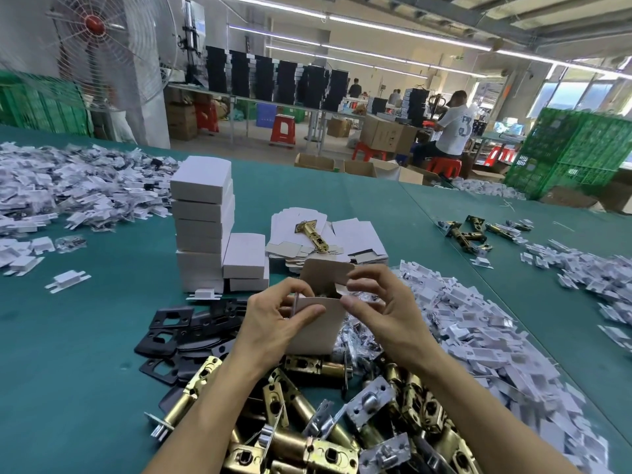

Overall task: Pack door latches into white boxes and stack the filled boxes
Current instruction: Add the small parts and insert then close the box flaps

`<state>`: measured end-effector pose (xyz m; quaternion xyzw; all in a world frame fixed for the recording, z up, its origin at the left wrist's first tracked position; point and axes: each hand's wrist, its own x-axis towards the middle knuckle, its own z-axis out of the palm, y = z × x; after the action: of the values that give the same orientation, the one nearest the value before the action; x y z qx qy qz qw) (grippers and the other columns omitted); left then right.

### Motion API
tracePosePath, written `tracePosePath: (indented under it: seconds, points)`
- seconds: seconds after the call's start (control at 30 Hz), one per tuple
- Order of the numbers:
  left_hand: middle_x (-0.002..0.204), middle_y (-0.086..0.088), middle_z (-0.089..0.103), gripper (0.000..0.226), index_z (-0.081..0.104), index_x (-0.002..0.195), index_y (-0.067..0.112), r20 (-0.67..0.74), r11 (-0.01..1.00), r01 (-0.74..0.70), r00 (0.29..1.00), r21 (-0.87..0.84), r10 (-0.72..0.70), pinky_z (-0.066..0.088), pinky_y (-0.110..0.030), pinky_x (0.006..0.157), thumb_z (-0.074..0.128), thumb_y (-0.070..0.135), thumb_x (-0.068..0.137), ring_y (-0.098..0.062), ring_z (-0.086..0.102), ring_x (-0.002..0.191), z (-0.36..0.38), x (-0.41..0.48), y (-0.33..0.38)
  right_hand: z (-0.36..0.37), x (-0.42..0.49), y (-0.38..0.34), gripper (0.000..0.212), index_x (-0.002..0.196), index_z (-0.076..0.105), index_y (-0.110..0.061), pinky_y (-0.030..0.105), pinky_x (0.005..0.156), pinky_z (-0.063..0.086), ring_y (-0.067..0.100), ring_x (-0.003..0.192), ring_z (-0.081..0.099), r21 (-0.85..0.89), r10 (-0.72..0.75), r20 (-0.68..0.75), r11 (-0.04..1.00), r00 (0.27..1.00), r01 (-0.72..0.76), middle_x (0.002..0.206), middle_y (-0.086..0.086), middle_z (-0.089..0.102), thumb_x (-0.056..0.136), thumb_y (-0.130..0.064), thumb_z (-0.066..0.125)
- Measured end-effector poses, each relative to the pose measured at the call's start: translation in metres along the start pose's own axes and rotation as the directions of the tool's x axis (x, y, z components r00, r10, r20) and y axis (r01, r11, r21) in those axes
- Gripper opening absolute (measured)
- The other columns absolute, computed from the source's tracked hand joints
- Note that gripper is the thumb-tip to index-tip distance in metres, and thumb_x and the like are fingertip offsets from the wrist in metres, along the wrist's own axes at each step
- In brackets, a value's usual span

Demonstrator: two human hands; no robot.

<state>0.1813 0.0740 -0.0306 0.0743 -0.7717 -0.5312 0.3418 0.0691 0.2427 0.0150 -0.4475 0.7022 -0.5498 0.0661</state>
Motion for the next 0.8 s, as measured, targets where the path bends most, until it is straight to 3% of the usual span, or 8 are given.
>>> tracePosePath:
  seconds: [0.13,0.23,0.33,0.4,0.5,0.6,0.7,0.8]
  points:
    - [0.095,0.010,0.075,0.027,0.069,0.092,0.038,0.013,0.996,0.034,0.999,-0.088,-0.033,0.058,-0.023,0.072,0.080,0.045,0.069,-0.009,0.072,0.091,0.001,0.000,0.001,0.004,0.006,-0.007,0.023,0.115,0.063,-0.040,0.028,0.082,0.055,0.007,0.095,0.064,0.036,0.017,-0.041,0.999,0.999,-0.016,0.103,-0.020,0.066,0.095,-0.043,0.054]
    - [0.104,0.004,0.074,0.028,0.072,0.096,0.025,-0.035,0.986,-0.023,0.999,-0.166,0.017,0.060,-0.030,0.081,0.084,0.026,0.071,-0.015,0.071,0.101,0.003,0.001,0.002,0.005,0.011,-0.008,0.020,0.103,0.075,-0.024,0.024,0.081,0.051,0.007,0.093,0.064,-0.012,-0.010,-0.048,1.000,0.999,0.009,0.101,-0.006,0.071,0.090,-0.032,0.063]
    - [0.112,0.002,0.072,0.030,0.072,0.095,0.017,-0.090,0.976,-0.033,0.996,-0.216,0.013,0.060,-0.046,0.085,0.083,0.024,0.068,-0.019,0.069,0.108,0.002,0.001,0.002,0.002,0.012,-0.002,0.012,0.096,0.076,-0.027,0.024,0.087,0.054,0.007,0.102,0.064,-0.078,-0.008,-0.004,0.997,1.000,0.008,0.105,-0.005,0.070,0.085,-0.021,0.073]
    - [0.112,0.000,0.073,0.031,0.072,0.093,0.016,-0.092,0.972,-0.011,0.996,-0.235,-0.011,0.060,-0.049,0.086,0.084,0.025,0.065,-0.019,0.070,0.108,0.001,0.001,0.002,0.001,0.010,0.000,0.014,0.096,0.077,-0.026,0.030,0.082,0.058,0.008,0.100,0.065,-0.042,0.017,0.009,0.999,1.000,-0.017,0.109,-0.008,0.070,0.084,-0.019,0.076]
    - [0.110,-0.001,0.074,0.033,0.066,0.090,0.017,-0.087,0.968,0.012,0.996,-0.249,-0.035,0.061,-0.044,0.084,0.085,0.023,0.065,-0.020,0.072,0.103,0.001,0.001,0.004,0.001,0.011,0.004,0.015,0.099,0.076,-0.025,0.039,0.073,0.058,0.015,0.089,0.066,-0.027,0.019,0.004,0.999,1.000,-0.019,0.108,-0.012,0.071,0.085,-0.021,0.075]
    - [0.108,-0.002,0.075,0.045,0.050,0.091,0.014,-0.079,0.953,0.039,0.995,-0.300,-0.066,0.062,-0.038,0.079,0.086,0.017,0.064,-0.022,0.074,0.096,0.000,0.003,0.003,-0.001,0.015,0.000,0.021,0.107,0.072,-0.029,0.032,0.081,0.057,0.010,0.097,0.068,0.004,0.037,0.061,0.999,0.997,-0.037,0.111,-0.012,0.072,0.086,-0.035,0.070]
    - [0.105,-0.003,0.074,0.048,0.049,0.092,0.021,-0.066,0.952,0.052,0.995,-0.303,-0.076,0.062,-0.037,0.078,0.087,0.018,0.062,-0.023,0.074,0.095,-0.002,0.004,0.005,-0.006,0.020,-0.005,0.016,0.104,0.073,-0.026,0.026,0.085,0.054,0.012,0.102,0.069,0.062,0.044,0.146,0.997,0.988,-0.053,0.107,-0.006,0.074,0.089,-0.026,0.069]
    - [0.108,-0.003,0.074,0.046,0.053,0.093,0.027,-0.042,0.949,0.054,0.997,-0.309,-0.070,0.062,-0.039,0.081,0.087,0.018,0.064,-0.022,0.073,0.099,-0.004,0.004,0.006,-0.008,0.021,-0.005,0.015,0.103,0.074,-0.022,0.044,0.090,0.057,0.023,0.106,0.068,-0.004,0.042,0.210,0.999,0.977,-0.042,0.113,-0.005,0.072,0.089,-0.017,0.071]
